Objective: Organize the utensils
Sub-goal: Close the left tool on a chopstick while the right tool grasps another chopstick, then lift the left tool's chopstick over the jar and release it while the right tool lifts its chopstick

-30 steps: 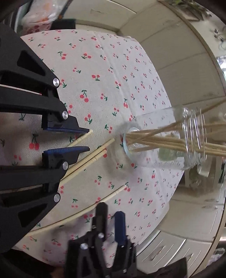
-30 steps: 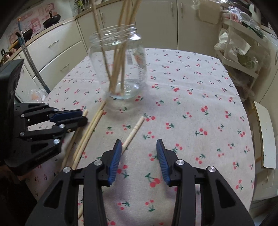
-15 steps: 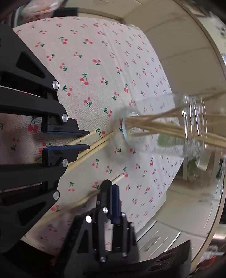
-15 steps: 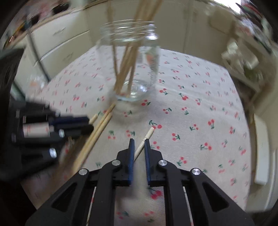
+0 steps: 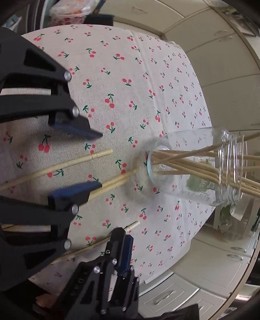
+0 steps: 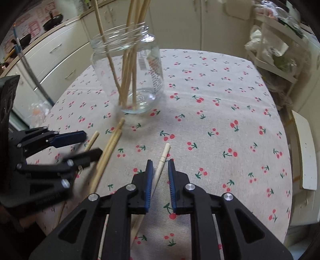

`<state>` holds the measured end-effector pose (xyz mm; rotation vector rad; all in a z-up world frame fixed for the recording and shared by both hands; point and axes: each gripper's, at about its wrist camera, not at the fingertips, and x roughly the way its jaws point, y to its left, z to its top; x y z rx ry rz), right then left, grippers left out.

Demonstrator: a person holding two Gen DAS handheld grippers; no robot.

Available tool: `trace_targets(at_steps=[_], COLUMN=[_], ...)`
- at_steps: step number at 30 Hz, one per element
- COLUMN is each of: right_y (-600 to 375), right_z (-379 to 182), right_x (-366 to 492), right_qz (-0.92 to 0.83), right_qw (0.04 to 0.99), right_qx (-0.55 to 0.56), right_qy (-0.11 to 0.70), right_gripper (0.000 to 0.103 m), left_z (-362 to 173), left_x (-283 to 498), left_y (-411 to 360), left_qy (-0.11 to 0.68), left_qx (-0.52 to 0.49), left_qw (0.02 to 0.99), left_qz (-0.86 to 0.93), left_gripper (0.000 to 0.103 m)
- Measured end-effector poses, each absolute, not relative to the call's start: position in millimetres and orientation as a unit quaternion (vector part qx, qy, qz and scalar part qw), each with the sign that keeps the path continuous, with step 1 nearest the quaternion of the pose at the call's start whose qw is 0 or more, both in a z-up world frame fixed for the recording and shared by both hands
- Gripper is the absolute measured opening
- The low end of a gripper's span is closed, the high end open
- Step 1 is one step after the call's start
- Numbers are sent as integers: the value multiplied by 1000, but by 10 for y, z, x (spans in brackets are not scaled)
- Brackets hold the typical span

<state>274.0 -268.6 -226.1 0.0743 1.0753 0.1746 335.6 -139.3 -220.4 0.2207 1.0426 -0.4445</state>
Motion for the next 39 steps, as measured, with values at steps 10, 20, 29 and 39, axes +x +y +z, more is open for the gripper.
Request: trace_targets(at_steps=[10, 20, 29, 39], right_y=[-2696, -2742, -3012, -3099], right_z=[-2263, -2198, -2306, -2356], right_x=[2756, 2688, 2657, 2594], right_qz=[80, 79, 67, 70], right_qw=[854, 865, 857, 860], right_qx=[39, 56, 149, 191], right_qy=[513, 492, 489, 468], right_gripper=[13, 6, 6, 6], left_z=[-2206, -2104, -1471, -682], left_x=[3359, 3318, 3304, 3450], left_y=[-1372, -1257, -948, -930], left_qy=[492, 458, 362, 214], left_qx=[73, 47, -61, -131], left_qw=[851, 868, 905, 938], left_qz=[-168, -188, -214, -238], left_gripper=[43, 5, 5, 5])
